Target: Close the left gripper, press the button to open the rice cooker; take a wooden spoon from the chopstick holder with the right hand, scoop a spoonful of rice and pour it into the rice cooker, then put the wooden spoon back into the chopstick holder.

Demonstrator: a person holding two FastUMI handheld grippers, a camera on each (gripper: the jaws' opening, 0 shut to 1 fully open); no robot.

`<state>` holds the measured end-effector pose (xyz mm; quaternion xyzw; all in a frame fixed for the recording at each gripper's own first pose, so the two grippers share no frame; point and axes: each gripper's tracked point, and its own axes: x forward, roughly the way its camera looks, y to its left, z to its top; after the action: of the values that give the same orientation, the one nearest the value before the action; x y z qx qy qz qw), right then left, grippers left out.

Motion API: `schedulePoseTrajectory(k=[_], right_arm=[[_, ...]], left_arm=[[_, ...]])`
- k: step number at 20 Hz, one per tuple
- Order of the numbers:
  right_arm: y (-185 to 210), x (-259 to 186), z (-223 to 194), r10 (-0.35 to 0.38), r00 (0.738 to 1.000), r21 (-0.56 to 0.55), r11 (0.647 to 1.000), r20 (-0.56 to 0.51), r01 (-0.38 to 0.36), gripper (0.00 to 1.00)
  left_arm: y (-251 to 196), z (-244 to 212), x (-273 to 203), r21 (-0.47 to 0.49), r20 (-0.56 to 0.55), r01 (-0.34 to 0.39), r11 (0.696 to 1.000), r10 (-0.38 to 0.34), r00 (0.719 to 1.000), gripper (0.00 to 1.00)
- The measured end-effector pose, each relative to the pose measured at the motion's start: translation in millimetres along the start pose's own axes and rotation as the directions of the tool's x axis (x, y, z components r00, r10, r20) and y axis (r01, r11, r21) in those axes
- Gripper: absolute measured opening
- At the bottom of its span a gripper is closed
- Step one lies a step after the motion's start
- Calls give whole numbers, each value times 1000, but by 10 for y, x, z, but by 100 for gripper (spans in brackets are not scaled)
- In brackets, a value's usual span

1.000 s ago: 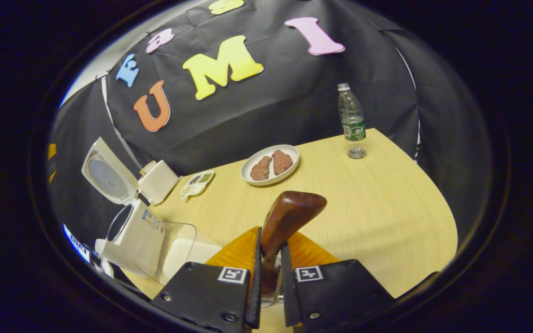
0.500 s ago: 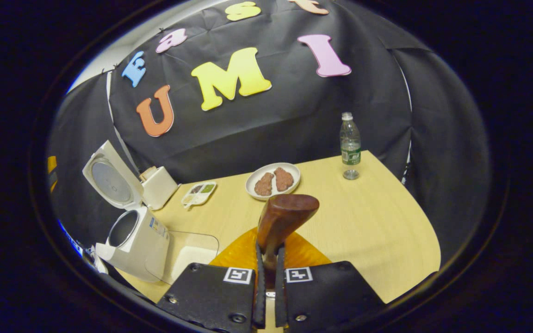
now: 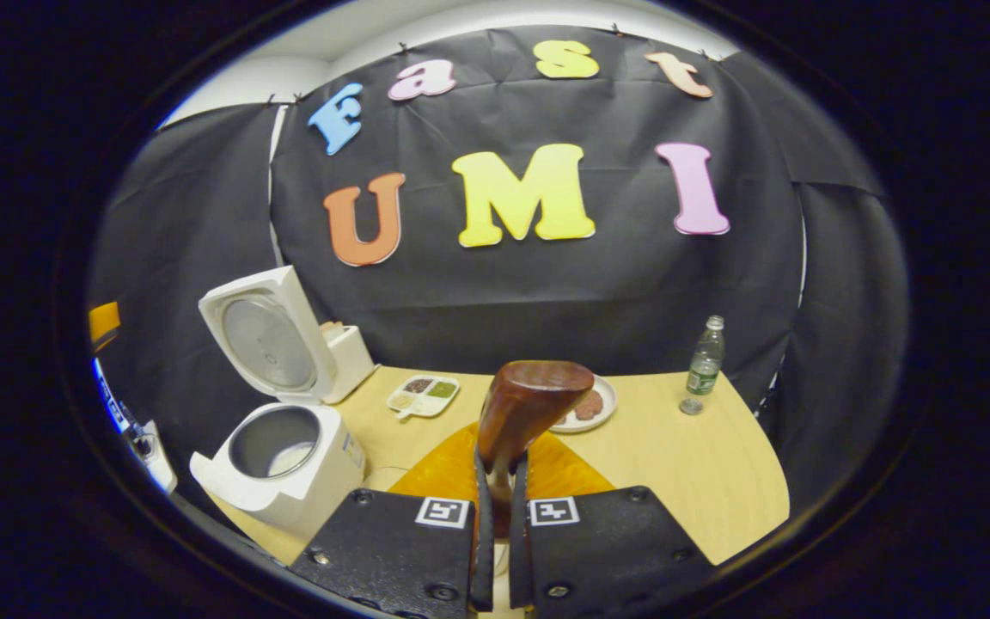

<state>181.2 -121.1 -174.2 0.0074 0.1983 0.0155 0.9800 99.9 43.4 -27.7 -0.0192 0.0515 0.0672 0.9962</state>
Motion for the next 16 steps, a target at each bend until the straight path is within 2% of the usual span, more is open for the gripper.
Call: schedulePoseTrajectory(k=[4,11,14,16], right_arm=[[279,233,-437,0,999,-117,993,-48,-6,12],[329,629,-1089,-103,991,-319,945,-80,73,12],[340,735,-1294,-145,984,-303,947,-101,109,12],[500,755,-1324,-125,986,-271,958,-107,92,12]], left_arm=[[230,-33,-90,-28,-14,-31,999,31,999,94],[522,-158,-181,-14,-64,-78,997,77,995,94],[611,-214,-236,-18,-85,-85,996,83,993,94],[703,-229,-261,-11,-94,-93,996,91,991,94]])
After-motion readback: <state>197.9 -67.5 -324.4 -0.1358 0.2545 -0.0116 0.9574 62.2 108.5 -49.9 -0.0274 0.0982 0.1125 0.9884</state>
